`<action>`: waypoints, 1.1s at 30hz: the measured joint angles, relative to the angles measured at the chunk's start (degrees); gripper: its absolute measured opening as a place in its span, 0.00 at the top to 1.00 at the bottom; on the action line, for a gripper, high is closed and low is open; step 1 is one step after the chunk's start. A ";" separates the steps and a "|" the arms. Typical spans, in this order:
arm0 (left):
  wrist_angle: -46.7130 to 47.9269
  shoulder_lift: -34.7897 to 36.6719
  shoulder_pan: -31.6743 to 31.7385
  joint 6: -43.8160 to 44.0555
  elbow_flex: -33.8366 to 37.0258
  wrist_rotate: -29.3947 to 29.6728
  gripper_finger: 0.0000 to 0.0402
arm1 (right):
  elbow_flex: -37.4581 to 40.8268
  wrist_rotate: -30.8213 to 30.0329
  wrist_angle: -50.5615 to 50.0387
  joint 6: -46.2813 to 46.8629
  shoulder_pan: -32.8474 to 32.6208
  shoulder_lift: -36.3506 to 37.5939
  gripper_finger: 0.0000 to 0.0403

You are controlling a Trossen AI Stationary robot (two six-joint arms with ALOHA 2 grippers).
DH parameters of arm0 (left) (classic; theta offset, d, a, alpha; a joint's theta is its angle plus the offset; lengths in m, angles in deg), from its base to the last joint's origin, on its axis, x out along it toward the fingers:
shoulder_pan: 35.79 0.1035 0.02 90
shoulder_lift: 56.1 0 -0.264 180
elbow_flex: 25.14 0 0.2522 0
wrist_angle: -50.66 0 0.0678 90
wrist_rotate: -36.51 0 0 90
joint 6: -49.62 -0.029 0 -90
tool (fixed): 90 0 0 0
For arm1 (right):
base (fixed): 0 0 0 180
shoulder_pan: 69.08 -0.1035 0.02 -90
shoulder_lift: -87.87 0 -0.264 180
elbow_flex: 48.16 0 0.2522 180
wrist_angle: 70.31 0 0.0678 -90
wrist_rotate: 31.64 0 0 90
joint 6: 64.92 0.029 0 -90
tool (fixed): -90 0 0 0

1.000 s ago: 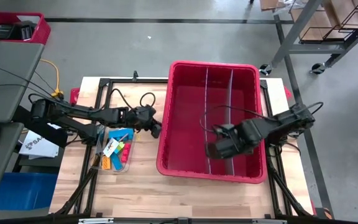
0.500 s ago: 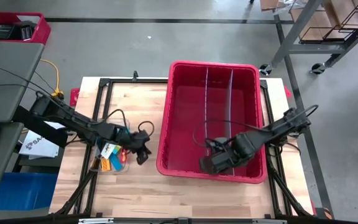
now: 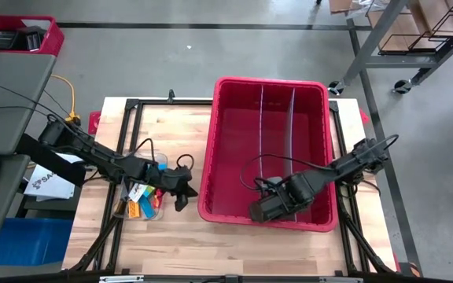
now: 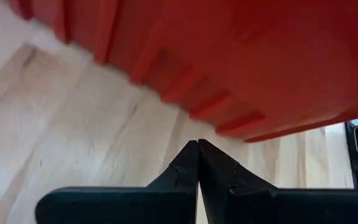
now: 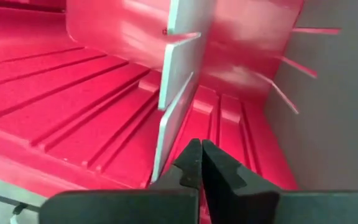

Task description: Sort Items/Unsort Items

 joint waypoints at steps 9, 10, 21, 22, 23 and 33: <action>-13.20 -8.04 -0.01 -3.40 -0.11 -3.42 1.00 | 0.00 -1.07 0.32 0.43 0.00 0.00 1.00; -13.51 -9.27 -0.01 -3.17 -0.08 -3.58 1.00 | 0.00 -0.73 0.39 0.43 0.00 0.00 1.00; -22.87 -21.20 -0.01 -2.32 -2.85 -11.03 1.00 | -0.04 2.66 4.38 4.13 -0.11 -2.26 1.00; -22.69 -21.93 0.02 -3.05 -3.51 -12.23 1.00 | -0.09 2.93 4.52 4.14 0.06 -2.47 1.00; -22.67 -22.67 -0.01 -3.62 -4.25 -13.19 1.00 | -0.09 3.51 4.64 4.15 0.00 -2.62 1.00; -22.38 -23.65 -0.09 -4.12 -5.84 -14.35 1.00 | -0.09 3.08 6.16 4.55 0.39 -2.99 1.00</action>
